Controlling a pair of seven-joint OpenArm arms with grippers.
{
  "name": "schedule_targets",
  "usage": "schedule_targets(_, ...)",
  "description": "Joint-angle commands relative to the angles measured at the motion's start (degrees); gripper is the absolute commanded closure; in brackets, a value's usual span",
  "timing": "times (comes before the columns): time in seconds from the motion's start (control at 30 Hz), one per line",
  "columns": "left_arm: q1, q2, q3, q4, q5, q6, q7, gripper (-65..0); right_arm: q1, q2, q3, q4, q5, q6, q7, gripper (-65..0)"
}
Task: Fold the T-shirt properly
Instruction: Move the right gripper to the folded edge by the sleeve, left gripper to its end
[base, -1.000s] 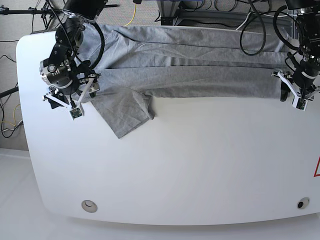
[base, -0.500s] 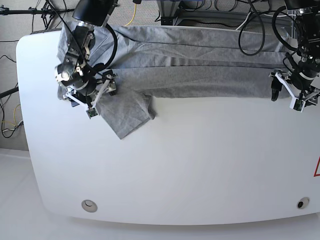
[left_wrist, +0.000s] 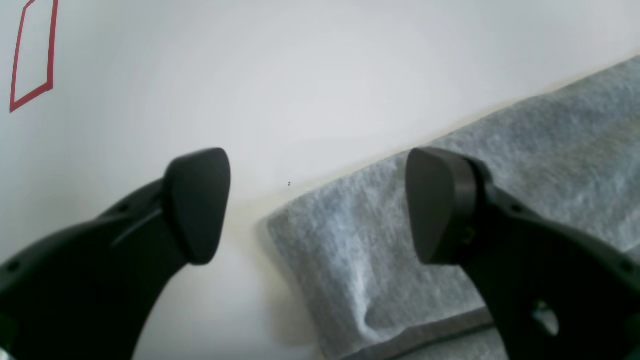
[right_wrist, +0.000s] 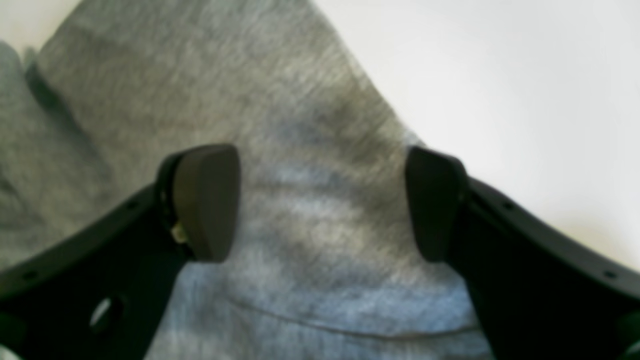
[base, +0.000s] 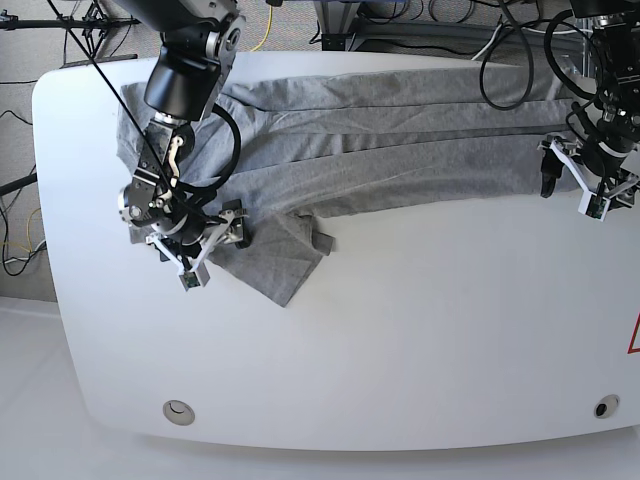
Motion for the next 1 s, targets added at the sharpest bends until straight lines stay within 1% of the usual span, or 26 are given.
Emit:
schedule_targets(0.0,-0.40,-1.16,-0.61,0.72,-0.58,0.22,-0.91,-50.8,0.99,0.36,0.00,-2.06,0.67,0.12,-0.33,-49.2)
schedule_targets(0.03,-0.35,-1.17,-0.62,0.69,-0.67,0.22,-0.93,-50.4,1.26,0.41,0.00,-2.74,0.91,0.12,-0.27,-49.0)
schedule_targets(0.17,0.32,-0.94,-0.19,-0.69,-0.88,0.37,-1.49,-42.0,0.70,0.46,-0.05,-3.58,1.21,0.12,-2.37,-38.7)
schedule_targets(0.3,0.72,-0.52,0.08,-1.57,-1.46,0.65,-1.71,-30.2,-0.39,0.29,-0.28,-2.79,1.79,0.12,-3.97,-24.6)
schedule_targets(0.37,0.86,-0.21,0.17,-1.77,-1.53,0.82,-1.85,-25.7,-0.82,0.10,-0.35,-2.35,2.09,0.12,-4.52,-17.7)
schedule_targets(0.43,0.98,0.26,0.33,-1.83,-1.48,0.95,-2.04,-21.7,-1.41,-0.15,-0.39,-1.61,2.30,0.12,-4.83,-12.6)
schedule_targets(0.5,0.76,1.06,0.91,-2.15,-0.61,0.94,-3.13,-14.6,-1.80,-0.46,-0.55,-1.16,1.78,0.12,-5.66,-6.7)
schedule_targets(0.63,0.66,2.06,1.16,-2.25,-0.54,1.02,-3.33,-9.9,-2.76,-0.74,-0.67,1.21,1.93,0.12,-6.10,-4.7)
schedule_targets(0.7,0.47,2.33,1.27,-2.20,-0.51,0.97,-3.44,-8.9,-3.05,-0.78,-0.71,2.51,1.86,0.12,-6.40,-4.5)
schedule_targets(0.77,0.46,2.53,1.42,-2.26,-0.36,1.12,-3.45,-9.0,-3.20,-0.84,-0.66,3.82,1.80,0.12,-6.81,-4.4)
schedule_targets(0.83,0.52,2.29,1.00,-2.13,-0.07,0.94,-3.43,-8.9,-3.75,-1.31,-0.99,5.64,1.28,0.12,-8.81,-4.8)
schedule_targets(0.97,0.52,2.19,1.01,-1.65,0.00,0.93,-3.42,-12.2,-3.75,-1.44,-1.04,6.97,0.15,0.12,-8.65,-5.3)
